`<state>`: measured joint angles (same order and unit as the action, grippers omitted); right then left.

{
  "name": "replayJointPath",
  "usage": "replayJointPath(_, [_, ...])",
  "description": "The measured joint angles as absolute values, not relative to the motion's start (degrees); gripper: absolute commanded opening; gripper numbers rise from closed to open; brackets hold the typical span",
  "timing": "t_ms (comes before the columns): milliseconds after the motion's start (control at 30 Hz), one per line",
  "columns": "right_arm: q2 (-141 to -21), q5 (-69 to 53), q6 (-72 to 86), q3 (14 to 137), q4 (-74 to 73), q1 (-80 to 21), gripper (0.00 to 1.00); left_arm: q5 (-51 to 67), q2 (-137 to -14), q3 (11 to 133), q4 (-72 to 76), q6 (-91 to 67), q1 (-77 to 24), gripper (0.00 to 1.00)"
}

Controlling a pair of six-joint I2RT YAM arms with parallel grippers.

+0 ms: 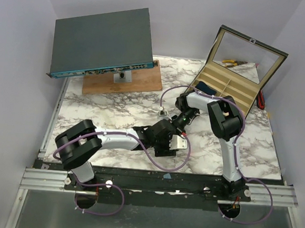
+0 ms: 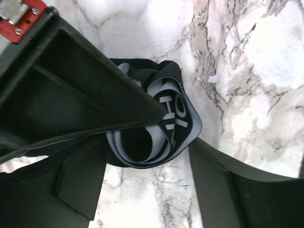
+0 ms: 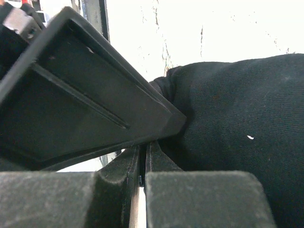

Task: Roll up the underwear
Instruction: Roll the underwear to the center of the board.

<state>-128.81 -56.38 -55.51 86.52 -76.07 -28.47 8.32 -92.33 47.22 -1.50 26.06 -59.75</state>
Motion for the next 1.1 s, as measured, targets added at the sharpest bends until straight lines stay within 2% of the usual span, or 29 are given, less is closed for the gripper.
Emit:
replayJointPath(133, [-128.8, -56.3, -55.1, 86.5, -76.0, -28.4, 0.06, 9.5, -93.4, 47.6, -2.3, 25.7, -59.7, 0.43])
replayJointPath(200, [-128.8, -56.2, -54.8, 86.5, -76.0, -28.4, 0.08, 10.0, -93.9, 48.2, -2.7, 25.5, -59.7, 0.28])
replayJointPath(267, [-128.8, -55.8, -54.1, 86.5, -75.9, -28.4, 0.09, 10.2, -94.3, 48.7, -3.0, 25.2, -59.7, 0.08])
replayJointPath(333, [-128.8, -55.3, -53.3, 86.4, -75.7, -28.4, 0.11, 10.2, -94.6, 49.5, -3.5, 24.9, -59.7, 0.0])
replayJointPath(433, [-128.8, -55.0, -51.1, 85.6, -74.7, -28.4, 0.17, 10.8, -95.0, 49.9, -4.3, 24.3, -59.7, 0.0])
replayJointPath(567, [-128.2, -55.0, -47.5, 83.7, -72.1, -28.3, 0.35, 12.0, -95.2, 50.1, -5.5, 23.7, -59.6, 0.0])
replayJointPath(633, [-126.9, -54.8, -45.5, 82.4, -70.2, -28.0, 0.4, 13.1, -95.3, 50.3, -6.0, 23.4, -59.3, 0.0])
replayJointPath(833, [-121.0, -52.4, -41.3, 80.8, -64.5, -26.3, 0.5, 18.9, -97.2, 52.9, -8.8, 21.9, -56.7, 0.0])
replayJointPath(1100, [-117.3, -49.9, -39.8, 80.8, -61.6, -22.4, 0.52, 25.5, -99.0, 55.2, -11.4, 20.3, -53.1, 0.0])
